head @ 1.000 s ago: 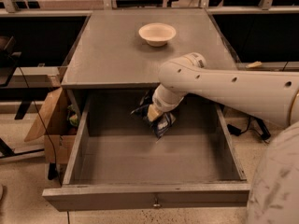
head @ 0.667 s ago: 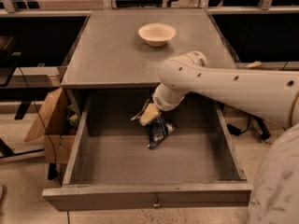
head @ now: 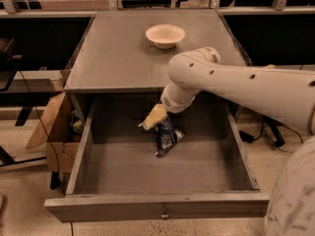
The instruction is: Place blue chip bag into top drawer
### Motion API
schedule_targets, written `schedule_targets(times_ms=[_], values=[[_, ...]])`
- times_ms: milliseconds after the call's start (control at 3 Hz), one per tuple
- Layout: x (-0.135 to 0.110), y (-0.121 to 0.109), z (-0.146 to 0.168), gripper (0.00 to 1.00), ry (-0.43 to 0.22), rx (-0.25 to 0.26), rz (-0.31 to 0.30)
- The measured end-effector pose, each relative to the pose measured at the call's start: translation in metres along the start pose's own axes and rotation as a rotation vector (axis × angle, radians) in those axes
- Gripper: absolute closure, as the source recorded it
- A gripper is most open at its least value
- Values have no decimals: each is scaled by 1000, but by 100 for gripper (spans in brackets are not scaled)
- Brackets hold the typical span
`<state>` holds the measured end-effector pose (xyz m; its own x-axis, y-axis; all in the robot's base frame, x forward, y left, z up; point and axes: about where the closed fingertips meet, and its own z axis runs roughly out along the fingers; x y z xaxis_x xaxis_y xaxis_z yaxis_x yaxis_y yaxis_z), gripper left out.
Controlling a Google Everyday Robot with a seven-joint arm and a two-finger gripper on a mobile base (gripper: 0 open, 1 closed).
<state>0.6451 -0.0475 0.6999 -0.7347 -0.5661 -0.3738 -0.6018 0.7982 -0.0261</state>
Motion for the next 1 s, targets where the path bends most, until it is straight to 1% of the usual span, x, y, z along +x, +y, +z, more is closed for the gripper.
schedule_targets(times_ms=[333, 667, 1000], values=[[1, 4, -5, 0, 20, -43, 7], [16, 12, -10, 0, 44, -108, 5], [16, 12, -10, 0, 44, -108, 5]])
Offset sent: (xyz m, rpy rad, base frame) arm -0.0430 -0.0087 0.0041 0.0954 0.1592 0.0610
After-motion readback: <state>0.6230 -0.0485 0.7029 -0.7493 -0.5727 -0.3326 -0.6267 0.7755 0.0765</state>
